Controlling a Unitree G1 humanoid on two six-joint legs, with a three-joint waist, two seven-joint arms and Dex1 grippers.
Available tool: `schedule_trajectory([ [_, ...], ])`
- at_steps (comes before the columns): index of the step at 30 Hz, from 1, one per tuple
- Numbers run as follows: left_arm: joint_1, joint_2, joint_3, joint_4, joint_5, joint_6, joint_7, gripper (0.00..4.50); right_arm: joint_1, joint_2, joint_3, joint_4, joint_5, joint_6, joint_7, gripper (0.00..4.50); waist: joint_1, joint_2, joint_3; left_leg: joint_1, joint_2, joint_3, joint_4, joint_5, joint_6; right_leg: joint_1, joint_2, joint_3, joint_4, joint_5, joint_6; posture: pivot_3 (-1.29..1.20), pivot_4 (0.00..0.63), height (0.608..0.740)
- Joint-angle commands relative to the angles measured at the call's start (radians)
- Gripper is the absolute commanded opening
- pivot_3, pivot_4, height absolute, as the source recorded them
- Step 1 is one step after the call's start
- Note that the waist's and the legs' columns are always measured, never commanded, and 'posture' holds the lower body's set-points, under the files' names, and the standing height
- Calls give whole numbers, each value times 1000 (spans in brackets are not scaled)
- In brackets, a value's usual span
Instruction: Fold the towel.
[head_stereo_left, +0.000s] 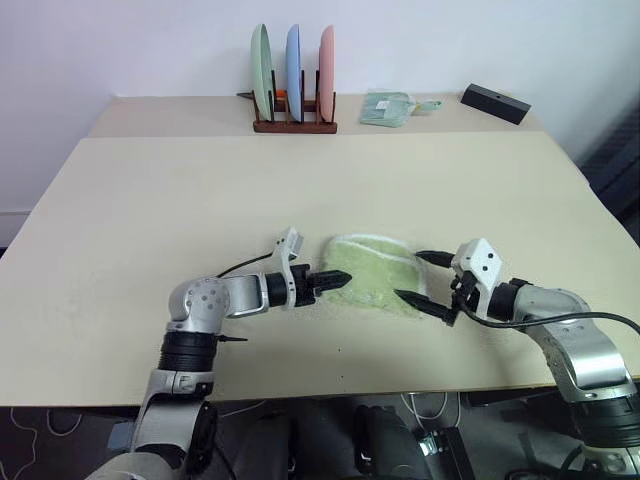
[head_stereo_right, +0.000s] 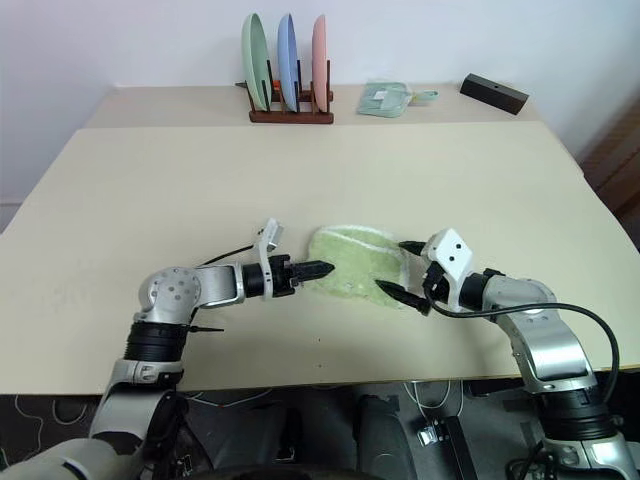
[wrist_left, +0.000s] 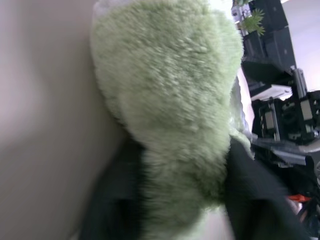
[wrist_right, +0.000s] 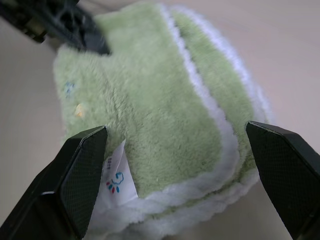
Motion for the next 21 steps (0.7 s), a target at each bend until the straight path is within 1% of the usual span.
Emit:
schedule_trajectory([
  [1, 12, -22, 73, -55, -16, -33, 28, 51, -53, 9, -46, 21, -27, -56, -56, 4500, -2, 0, 0, 0, 0, 0, 0, 0, 0, 0, 0, 0, 0, 0, 0, 0, 150, 740],
  [4, 18, -38, 172, -96, -31, -87, 87, 51, -100, 26, -65, 65, -47, -102, -108, 4500, -1, 0, 0, 0, 1, 0, 0, 1, -2, 0, 0, 0, 0, 0, 0, 0, 150, 740],
  [7, 42, -18, 261, -170, -3, -212, 126, 51, -134, 37, -79, 96, -56, -126, -140, 4500, -3, 0, 0, 0, 2, 0, 0, 2, -4, -1, 0, 1, 0, 0, 0, 0, 150, 740],
  [9, 40, -33, 424, -180, -96, -278, 237, 51, -135, 40, -71, 92, -54, -119, -137, 4500, -1, 0, 0, 0, 2, 0, -1, 2, -5, -1, 0, 1, 0, 0, 0, 0, 150, 740],
  [10, 42, -39, 480, -191, -133, -300, 277, 51, -131, 40, -68, 86, -53, -117, -136, 4500, -2, 0, 0, 0, 2, 0, -1, 2, -5, -1, 0, 1, 0, 0, 0, 0, 150, 740],
  [12, 90, -1, 574, -241, -133, -370, 316, 51, -120, 48, -50, 67, -55, -110, -132, 4500, -3, 0, 0, 0, 3, 0, -1, 2, -5, -1, -1, 1, 0, 0, 0, 0, 150, 740],
  [13, 115, 12, 643, -255, -154, -409, 358, 51, -118, 56, -37, 58, -54, -105, -133, 4500, -7, 0, 0, 0, 3, 0, -1, 2, -5, -1, -1, 1, 0, 0, 0, 0, 150, 740],
  [15, 184, 9, 748, -288, -144, -522, 424, 51, -126, 78, -12, 46, -53, -96, -135, 4500, -14, 0, 0, 0, 3, 0, -2, 2, -5, -2, -1, 2, 0, 0, 0, 0, 150, 740],
  [16, 232, -5, 783, -301, -156, -545, 462, 51, -135, 89, 0, 44, -52, -91, -135, 4500, -17, 0, 0, 0, 3, 0, -2, 2, -5, -2, -1, 2, 0, 0, 0, 0, 150, 740],
  [18, 296, -29, 808, -323, -192, -567, 508, 51, -147, 103, 14, 42, -53, -85, -133, 4500, -19, 0, 0, 0, 3, 0, -2, 2, -5, -2, -2, 2, 0, 0, 0, 0, 150, 740],
  [21, 368, -104, 817, -368, -243, -626, 563, 51, -168, 117, 40, 49, -51, -84, -115, 4500, 4, -2, 0, 0, 1, 0, -1, 1, -4, -1, -5, 1, 0, 0, -1, 0, 150, 740],
])
